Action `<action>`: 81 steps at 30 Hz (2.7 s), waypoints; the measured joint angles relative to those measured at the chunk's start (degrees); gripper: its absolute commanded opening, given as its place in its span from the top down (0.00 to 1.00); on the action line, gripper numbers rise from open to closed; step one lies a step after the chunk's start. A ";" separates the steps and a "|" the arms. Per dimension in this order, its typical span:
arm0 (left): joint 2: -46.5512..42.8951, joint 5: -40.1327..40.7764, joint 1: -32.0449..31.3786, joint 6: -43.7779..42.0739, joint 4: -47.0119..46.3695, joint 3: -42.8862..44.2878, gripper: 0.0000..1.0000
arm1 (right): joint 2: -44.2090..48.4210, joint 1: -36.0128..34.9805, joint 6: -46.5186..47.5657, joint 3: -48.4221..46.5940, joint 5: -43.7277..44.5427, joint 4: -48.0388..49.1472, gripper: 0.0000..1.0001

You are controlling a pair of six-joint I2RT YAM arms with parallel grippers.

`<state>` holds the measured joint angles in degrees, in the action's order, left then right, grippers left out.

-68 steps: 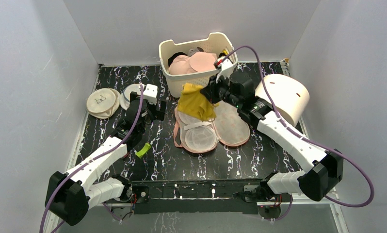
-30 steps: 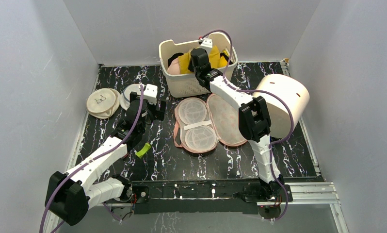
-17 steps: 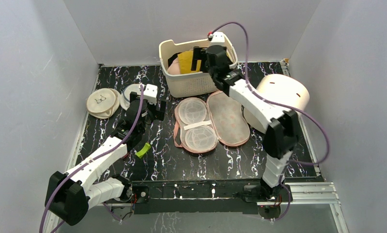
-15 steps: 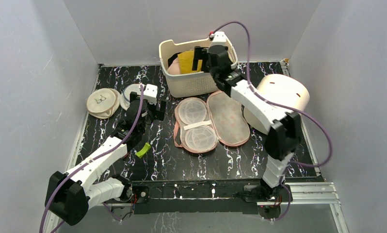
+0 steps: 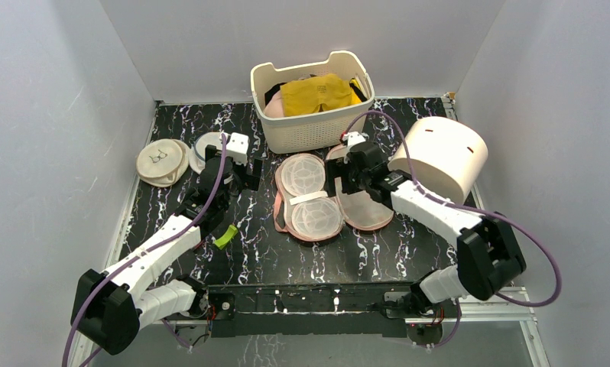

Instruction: Unzip the laundry bag and remove the bra

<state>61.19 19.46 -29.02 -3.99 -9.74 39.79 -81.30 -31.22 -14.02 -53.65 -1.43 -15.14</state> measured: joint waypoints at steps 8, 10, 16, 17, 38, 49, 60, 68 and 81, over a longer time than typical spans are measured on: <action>0.15 0.00 -0.02 0.02 0.02 0.00 0.03 | -15.32 -2.93 -1.29 -1.33 0.50 1.73 0.34; 0.24 -0.04 -0.07 0.02 0.00 0.02 0.03 | -16.37 -3.76 -1.16 -1.66 1.31 1.84 0.35; 0.26 -0.22 -0.09 0.15 0.15 0.37 0.03 | -21.09 -6.95 -0.72 -5.46 3.91 5.11 0.41; 0.26 -0.24 -0.09 0.15 0.15 0.39 0.03 | -21.84 -7.65 -0.57 -5.99 4.42 5.75 0.41; 0.26 -0.24 -0.09 0.17 0.44 0.42 0.03 | -17.16 -16.55 -1.05 -7.98 12.37 0.96 0.17; 0.26 -0.22 -0.35 0.17 0.81 0.46 0.03 | -8.83 -0.17 4.20 -7.87 24.24 -0.57 0.47; 0.24 -0.22 -0.46 0.15 0.81 0.63 0.03 | -19.78 4.68 3.43 -9.70 22.71 -4.35 0.57; 0.22 -0.22 -0.48 0.15 0.81 0.63 0.02 | -24.17 5.33 3.43 -11.52 20.37 -3.52 0.65; 0.22 -0.22 -0.59 0.17 0.83 0.63 0.02 | -25.16 6.67 3.34 -9.66 15.32 3.87 1.00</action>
<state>61.41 19.25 -29.61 -3.81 -8.91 40.42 -106.45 -24.56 -10.68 -63.31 13.89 -11.27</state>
